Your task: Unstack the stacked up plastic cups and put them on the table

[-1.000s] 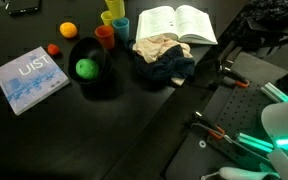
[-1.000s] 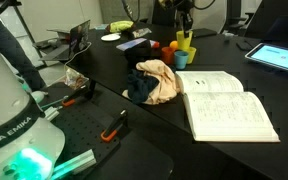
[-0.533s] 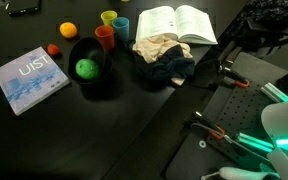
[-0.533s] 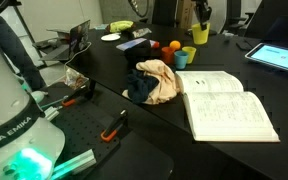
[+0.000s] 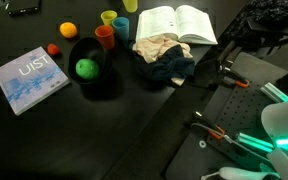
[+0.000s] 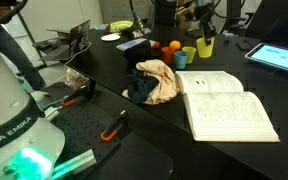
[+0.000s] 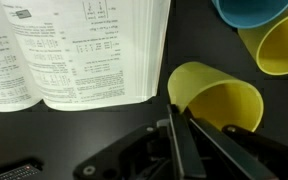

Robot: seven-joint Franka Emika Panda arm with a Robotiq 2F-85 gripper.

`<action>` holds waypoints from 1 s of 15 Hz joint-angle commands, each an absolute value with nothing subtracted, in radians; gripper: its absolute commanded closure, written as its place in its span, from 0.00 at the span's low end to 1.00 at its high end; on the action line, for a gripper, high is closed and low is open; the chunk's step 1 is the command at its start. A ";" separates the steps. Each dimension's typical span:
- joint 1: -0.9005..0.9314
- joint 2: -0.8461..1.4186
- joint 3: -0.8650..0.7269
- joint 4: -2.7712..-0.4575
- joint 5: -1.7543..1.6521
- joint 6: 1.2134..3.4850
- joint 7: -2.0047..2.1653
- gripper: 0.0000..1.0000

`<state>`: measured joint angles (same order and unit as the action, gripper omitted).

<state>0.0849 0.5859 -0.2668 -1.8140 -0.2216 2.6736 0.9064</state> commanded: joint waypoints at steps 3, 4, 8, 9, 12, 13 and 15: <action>0.091 0.679 -0.272 -1.751 -0.152 2.702 0.913 0.96; 0.088 0.690 -0.268 -1.745 -0.137 2.697 0.908 0.96; 0.091 0.733 -0.265 -1.722 -0.100 2.700 0.902 0.96; 0.091 0.740 -0.264 -1.717 -0.093 2.698 0.901 0.96; 0.094 0.760 -0.262 -1.702 -0.075 2.697 0.902 0.96; 0.094 0.764 -0.261 -1.697 -0.068 2.693 0.902 0.95; 0.099 0.766 -0.263 -1.690 -0.060 2.676 0.905 0.69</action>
<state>0.0915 0.7541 -0.2604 -1.7247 -0.0900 2.6961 0.9072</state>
